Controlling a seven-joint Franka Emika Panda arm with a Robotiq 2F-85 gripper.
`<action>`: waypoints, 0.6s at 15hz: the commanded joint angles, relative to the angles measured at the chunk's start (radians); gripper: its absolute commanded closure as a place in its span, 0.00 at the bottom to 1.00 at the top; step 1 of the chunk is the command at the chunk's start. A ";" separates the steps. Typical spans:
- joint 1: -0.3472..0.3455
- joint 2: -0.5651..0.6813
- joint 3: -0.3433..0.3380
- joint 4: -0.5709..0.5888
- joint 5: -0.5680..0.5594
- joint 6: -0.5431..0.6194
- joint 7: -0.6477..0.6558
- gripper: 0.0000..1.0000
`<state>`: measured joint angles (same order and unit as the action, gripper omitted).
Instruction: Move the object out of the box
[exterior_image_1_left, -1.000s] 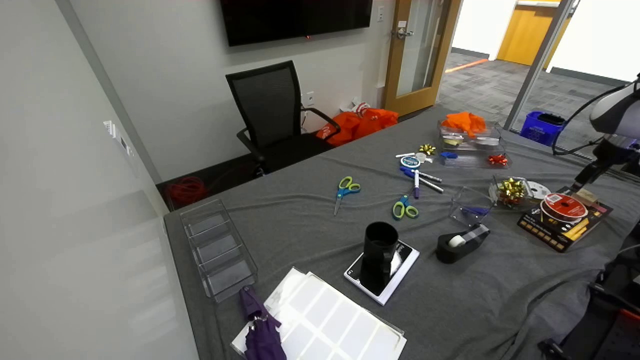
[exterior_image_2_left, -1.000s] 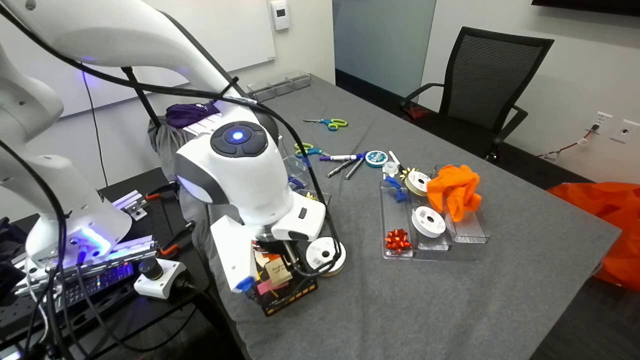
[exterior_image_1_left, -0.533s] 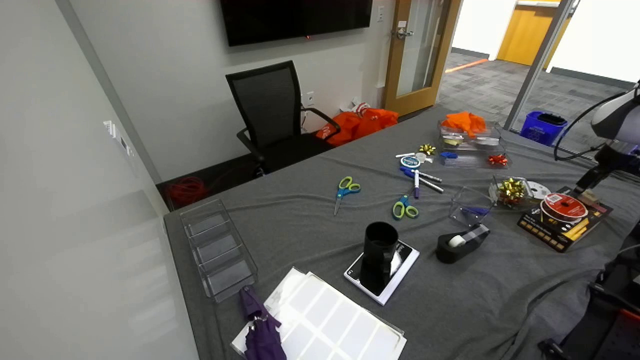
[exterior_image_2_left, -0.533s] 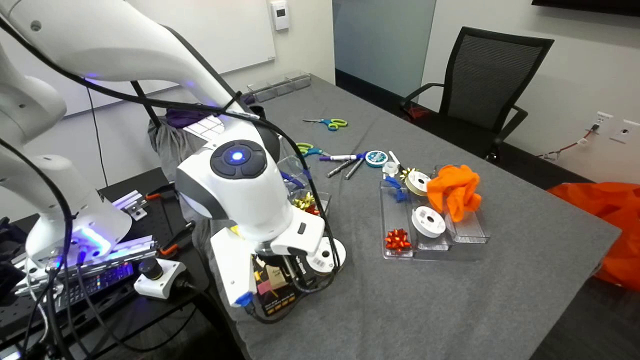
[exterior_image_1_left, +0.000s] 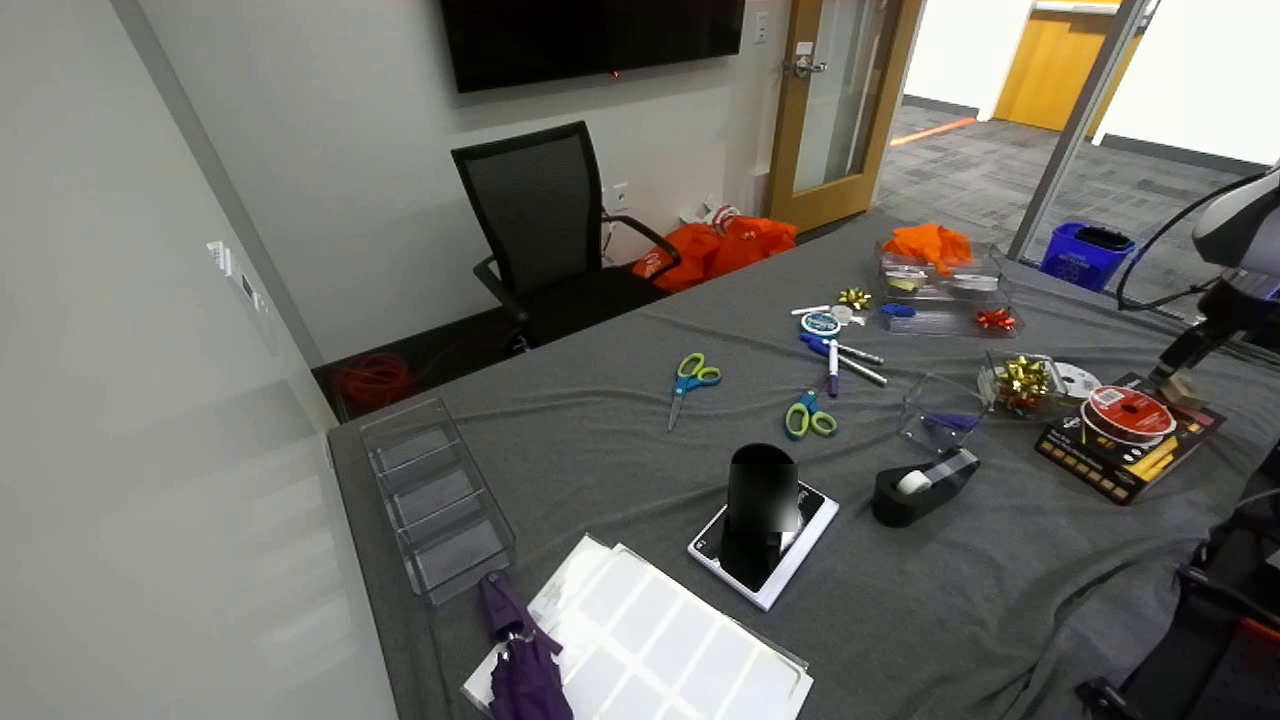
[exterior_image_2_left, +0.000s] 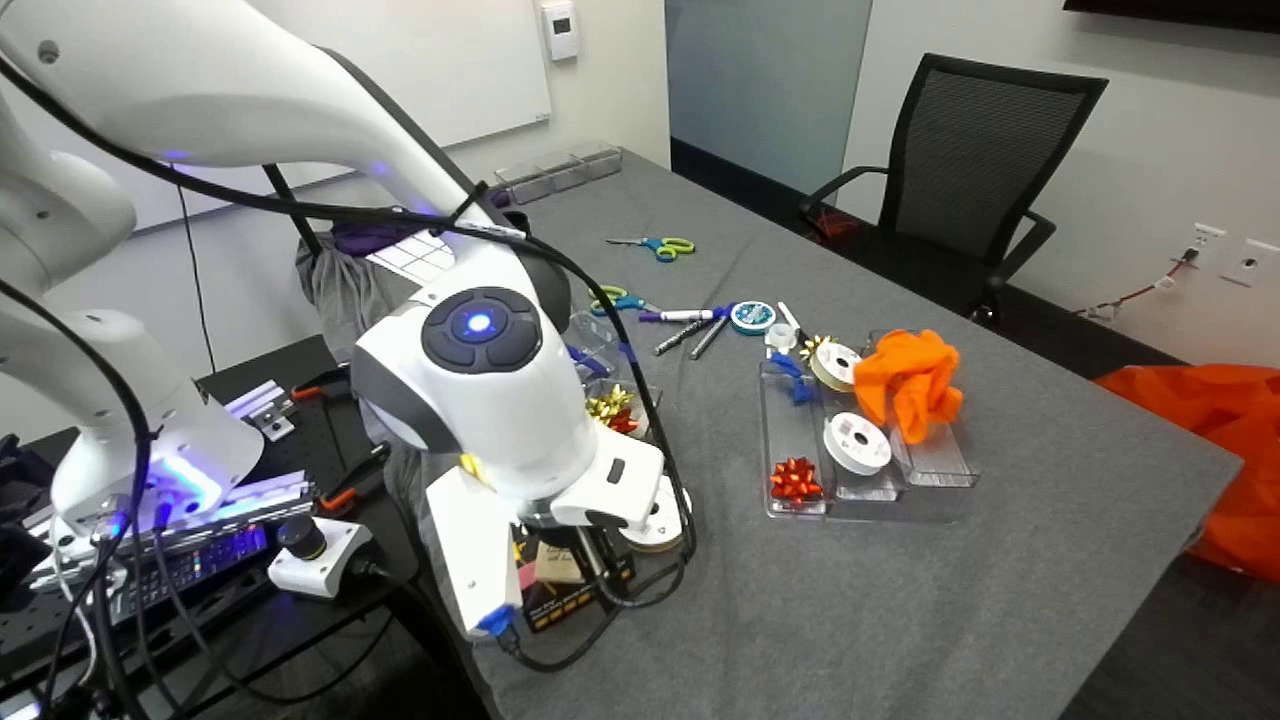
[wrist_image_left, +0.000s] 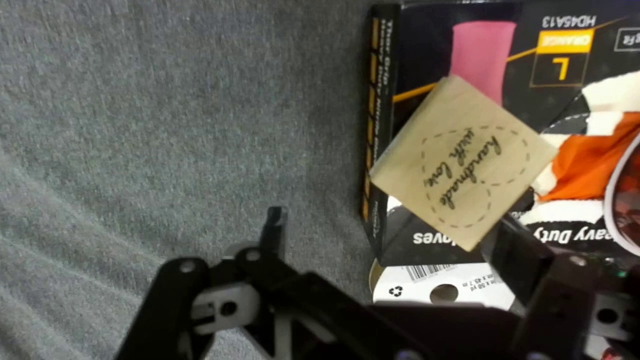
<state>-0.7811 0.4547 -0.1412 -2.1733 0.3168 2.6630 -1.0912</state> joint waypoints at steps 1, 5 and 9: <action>-0.076 -0.012 0.078 -0.013 0.062 -0.027 -0.074 0.00; -0.111 -0.040 0.133 -0.061 0.142 -0.071 -0.128 0.00; -0.092 -0.057 0.129 -0.133 0.159 -0.042 -0.147 0.00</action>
<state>-0.8632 0.4460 -0.0243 -2.2239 0.4543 2.6081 -1.1957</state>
